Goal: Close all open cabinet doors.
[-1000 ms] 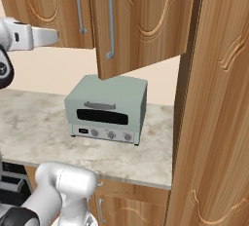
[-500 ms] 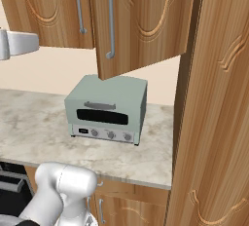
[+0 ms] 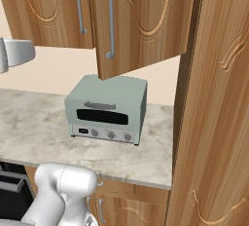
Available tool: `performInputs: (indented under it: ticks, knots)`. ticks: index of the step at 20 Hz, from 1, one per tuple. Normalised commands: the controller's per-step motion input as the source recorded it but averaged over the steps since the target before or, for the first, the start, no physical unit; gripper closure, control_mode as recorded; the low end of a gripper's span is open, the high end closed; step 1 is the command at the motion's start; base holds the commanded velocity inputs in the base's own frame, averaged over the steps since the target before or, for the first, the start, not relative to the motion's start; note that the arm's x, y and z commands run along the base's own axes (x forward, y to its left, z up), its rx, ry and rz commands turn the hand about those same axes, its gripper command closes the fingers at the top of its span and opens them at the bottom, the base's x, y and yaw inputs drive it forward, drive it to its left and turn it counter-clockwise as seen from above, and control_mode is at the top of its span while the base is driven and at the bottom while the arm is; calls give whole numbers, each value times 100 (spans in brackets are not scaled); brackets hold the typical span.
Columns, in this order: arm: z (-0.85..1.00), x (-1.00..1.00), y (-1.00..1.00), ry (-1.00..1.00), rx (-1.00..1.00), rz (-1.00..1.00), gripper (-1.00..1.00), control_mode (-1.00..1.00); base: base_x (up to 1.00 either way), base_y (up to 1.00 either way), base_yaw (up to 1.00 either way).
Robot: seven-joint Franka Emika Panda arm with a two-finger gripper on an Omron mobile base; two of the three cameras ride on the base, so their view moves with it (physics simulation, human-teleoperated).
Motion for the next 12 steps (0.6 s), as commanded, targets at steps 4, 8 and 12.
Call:
performInputs:
  ticks: [4, 8, 12]
  knots:
    - [0, -58, -28, -3, 1, 27, -100, -100, 0, 0, 0]
    - [4, -66, -16, -1, 3, 19, -100, -100, 0, 0, 0]
    - [5, -30, -24, 0, 5, 4, -100, -100, 0, 0, 0]
